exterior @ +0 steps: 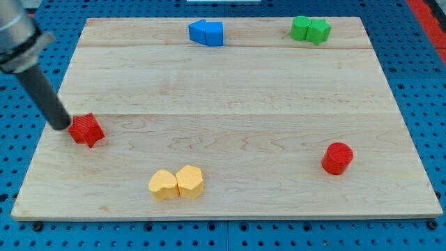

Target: Move the red star left to the red circle

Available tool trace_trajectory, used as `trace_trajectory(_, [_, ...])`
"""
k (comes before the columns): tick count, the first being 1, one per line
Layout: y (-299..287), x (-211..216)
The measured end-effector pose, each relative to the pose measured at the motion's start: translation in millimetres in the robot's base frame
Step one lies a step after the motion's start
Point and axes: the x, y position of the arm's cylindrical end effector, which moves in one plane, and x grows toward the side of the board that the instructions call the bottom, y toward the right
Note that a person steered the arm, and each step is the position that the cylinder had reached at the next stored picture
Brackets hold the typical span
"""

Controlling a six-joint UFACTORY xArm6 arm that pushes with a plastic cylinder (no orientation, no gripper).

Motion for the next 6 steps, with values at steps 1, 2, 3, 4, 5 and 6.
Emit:
trace_trajectory(1, [50, 0])
trace_trajectory(2, [125, 0])
trace_trajectory(3, [157, 0])
trace_trajectory(4, [78, -14])
trace_trajectory(5, [64, 11])
trace_trajectory(6, [103, 39])
